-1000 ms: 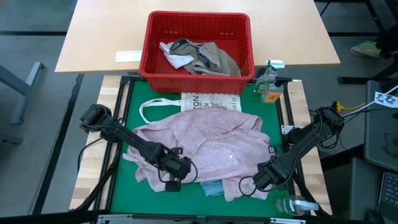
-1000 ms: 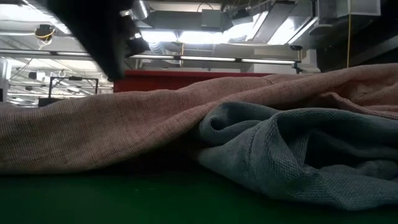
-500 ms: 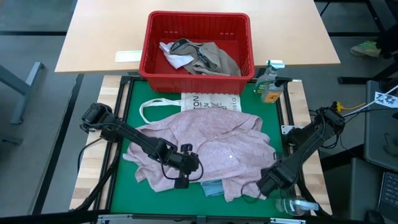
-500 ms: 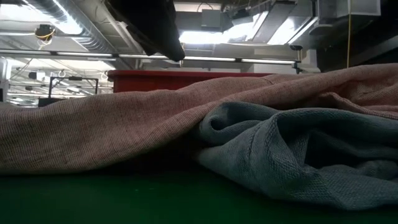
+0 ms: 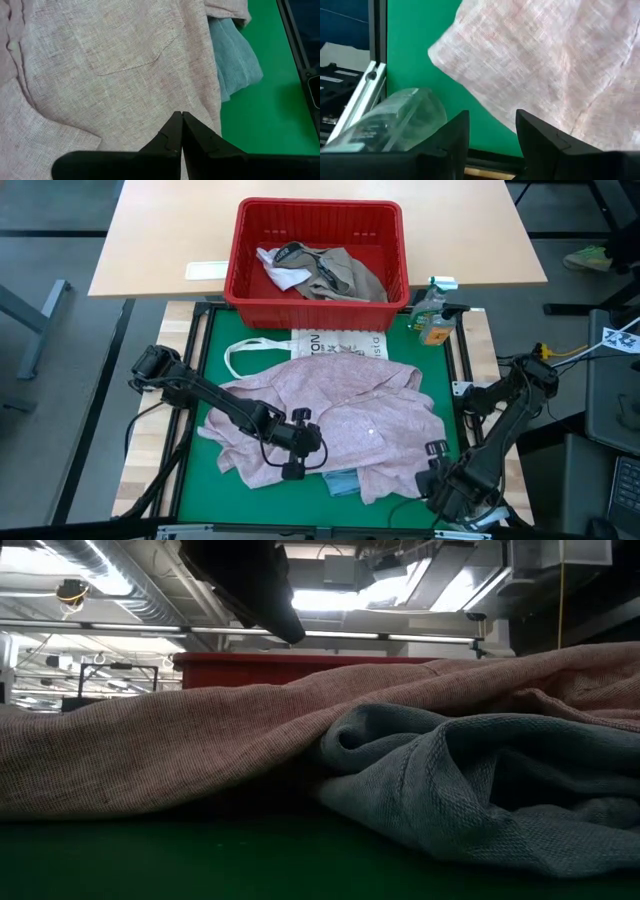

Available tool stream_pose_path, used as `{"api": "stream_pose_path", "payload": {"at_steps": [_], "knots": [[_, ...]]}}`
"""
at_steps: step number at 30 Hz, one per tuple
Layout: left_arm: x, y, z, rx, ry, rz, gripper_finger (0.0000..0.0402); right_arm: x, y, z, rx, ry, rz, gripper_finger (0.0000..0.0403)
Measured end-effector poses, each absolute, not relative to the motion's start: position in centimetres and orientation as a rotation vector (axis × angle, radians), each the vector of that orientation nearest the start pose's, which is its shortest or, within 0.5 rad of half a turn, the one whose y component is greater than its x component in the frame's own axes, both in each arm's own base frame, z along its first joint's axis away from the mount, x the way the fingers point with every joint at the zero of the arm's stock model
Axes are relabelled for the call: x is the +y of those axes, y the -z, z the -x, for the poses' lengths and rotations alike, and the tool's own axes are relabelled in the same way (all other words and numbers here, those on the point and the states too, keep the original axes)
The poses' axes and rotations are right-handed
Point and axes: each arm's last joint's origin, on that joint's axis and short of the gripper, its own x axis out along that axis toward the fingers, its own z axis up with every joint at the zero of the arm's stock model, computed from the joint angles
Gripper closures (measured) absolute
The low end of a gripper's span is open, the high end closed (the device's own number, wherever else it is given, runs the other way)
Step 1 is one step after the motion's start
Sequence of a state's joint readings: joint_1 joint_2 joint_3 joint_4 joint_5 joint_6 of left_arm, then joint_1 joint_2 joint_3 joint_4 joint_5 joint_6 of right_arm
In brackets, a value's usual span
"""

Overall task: Fold Laundry from Bin
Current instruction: Fold the pink shirt from the red laundry basket

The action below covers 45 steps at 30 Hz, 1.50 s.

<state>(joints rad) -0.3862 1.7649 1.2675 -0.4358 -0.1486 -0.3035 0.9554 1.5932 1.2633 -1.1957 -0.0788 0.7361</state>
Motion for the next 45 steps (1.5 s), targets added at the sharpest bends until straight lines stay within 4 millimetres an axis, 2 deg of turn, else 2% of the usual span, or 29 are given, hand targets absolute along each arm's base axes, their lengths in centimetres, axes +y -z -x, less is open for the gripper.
{"api": "stream_pose_path", "payload": {"at_steps": [13,33,45], "knots": [[-13.6,-22.1,-34.7,0.915,0.061,0.024,0.0401,24.4,-25.0,-16.9,1.482,-0.356,0.024,0.0242],[-13.6,-22.1,-34.7,0.914,0.057,0.022,0.0401,24.2,-25.0,-17.2,1.360,-0.437,0.271,0.0242],[-13.5,-22.1,-34.7,0.913,0.055,0.021,0.0401,24.5,-25.0,-16.8,1.368,-0.478,0.292,0.0243]]}}
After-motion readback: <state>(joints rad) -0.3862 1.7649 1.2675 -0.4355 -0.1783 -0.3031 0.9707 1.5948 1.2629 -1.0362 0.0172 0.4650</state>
